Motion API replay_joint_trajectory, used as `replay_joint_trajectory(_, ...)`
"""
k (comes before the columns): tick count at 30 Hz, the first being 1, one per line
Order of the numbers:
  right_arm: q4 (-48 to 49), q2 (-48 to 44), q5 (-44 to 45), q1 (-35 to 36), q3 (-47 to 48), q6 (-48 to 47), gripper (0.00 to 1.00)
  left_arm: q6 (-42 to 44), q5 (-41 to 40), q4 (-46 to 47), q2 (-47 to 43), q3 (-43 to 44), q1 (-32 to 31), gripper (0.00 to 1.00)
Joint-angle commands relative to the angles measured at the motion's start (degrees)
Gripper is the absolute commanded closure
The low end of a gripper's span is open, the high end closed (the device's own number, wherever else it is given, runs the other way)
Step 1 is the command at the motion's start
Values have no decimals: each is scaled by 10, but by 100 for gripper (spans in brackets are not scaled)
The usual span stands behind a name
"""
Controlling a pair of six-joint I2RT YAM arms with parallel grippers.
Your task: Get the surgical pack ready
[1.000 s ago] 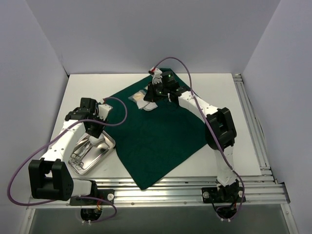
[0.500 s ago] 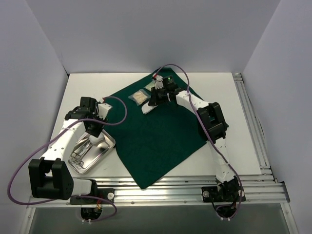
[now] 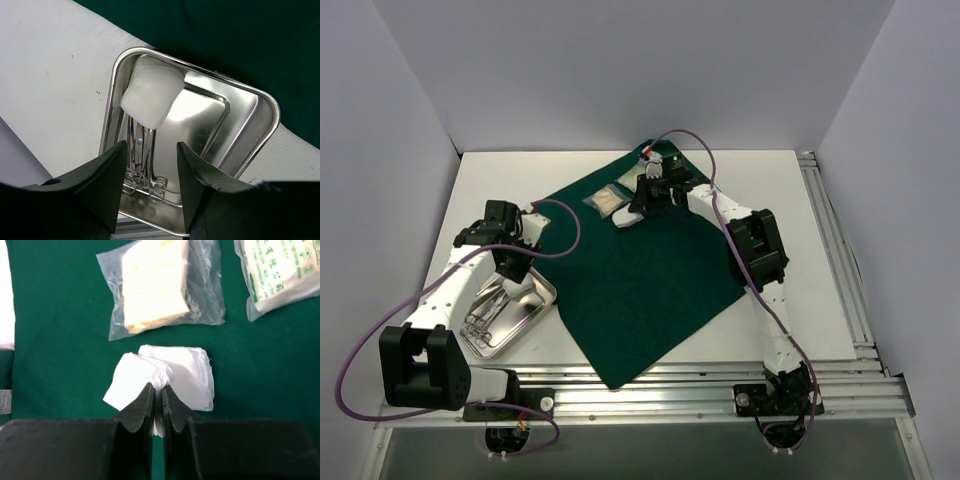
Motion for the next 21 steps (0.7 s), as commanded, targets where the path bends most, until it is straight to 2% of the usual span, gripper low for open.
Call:
replay_joint_trajectory(1,3,-33,-21,7,30,3,100,0,1,6,4,20,3,47)
replay_joint_trajectory(4,-1,-28,-12,6,44,-3,100,0,1,8,7,20,3,47)
replay_joint_trajectory(7,-49,1,-11,7,74,-13,100,0,1,7,5,20,3,47)
replay_joint_trajectory(13,-35,15,4,6,75,-10,100,3,-3,9,2,15,4,47)
replay_joint_trajectory(21,-72,43,25,6,95,-37,100,4,-5,10,3,13,4,47)
